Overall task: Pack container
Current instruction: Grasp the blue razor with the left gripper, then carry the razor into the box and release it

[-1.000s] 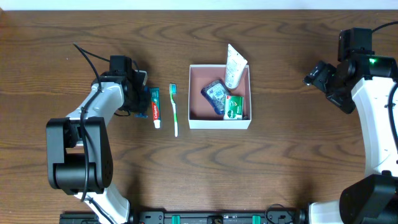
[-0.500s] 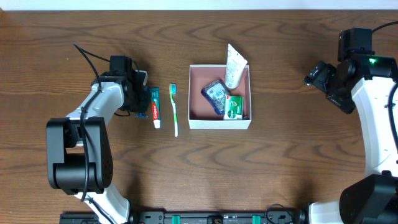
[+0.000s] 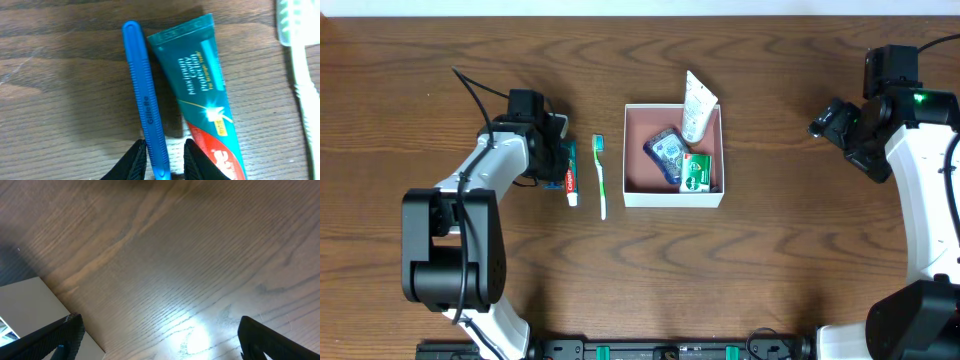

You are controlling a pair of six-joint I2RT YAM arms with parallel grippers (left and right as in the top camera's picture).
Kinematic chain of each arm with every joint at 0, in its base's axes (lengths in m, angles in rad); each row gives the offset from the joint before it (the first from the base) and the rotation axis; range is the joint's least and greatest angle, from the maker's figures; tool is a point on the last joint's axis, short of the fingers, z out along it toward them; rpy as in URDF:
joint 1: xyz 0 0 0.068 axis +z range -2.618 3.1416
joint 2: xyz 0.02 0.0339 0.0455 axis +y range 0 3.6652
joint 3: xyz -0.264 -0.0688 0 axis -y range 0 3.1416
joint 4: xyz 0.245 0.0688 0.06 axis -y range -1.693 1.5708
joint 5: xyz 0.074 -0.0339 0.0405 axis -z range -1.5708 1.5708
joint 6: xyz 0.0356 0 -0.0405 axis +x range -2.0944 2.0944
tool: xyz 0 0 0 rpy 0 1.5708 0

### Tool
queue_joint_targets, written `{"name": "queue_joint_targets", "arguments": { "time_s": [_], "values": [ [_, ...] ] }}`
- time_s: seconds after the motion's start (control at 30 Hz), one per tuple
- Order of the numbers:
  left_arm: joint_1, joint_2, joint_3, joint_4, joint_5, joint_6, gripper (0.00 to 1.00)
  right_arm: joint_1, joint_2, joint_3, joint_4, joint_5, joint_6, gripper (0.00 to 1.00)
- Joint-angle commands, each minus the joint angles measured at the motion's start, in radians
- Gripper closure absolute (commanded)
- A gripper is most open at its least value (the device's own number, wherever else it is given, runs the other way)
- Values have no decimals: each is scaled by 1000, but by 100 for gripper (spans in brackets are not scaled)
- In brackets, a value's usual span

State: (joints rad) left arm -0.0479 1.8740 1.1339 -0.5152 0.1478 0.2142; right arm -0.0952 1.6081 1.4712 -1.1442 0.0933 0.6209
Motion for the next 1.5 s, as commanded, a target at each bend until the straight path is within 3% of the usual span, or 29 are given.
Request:
{"name": "queue_joint_targets", "arguments": {
  "time_s": [0.0,0.5,0.87,1.13,1.47],
  "values": [
    [-3,15,2,1,2,18,74,-3,0,11,0,4,14,1],
    [-3,109,-2,2,-2,10,75,-3,0,11,0,4,14,1],
    [-3,71,6,-6,-2,9,87,-3,0,11,0,4,14,1],
    [-3,-111,24,-29,-13,9,87,-3,0,11,0,4,14,1],
    [-129,-421,34,-80,10,-134,89,-3,0,11,0,4,14,1]
  ]
}}
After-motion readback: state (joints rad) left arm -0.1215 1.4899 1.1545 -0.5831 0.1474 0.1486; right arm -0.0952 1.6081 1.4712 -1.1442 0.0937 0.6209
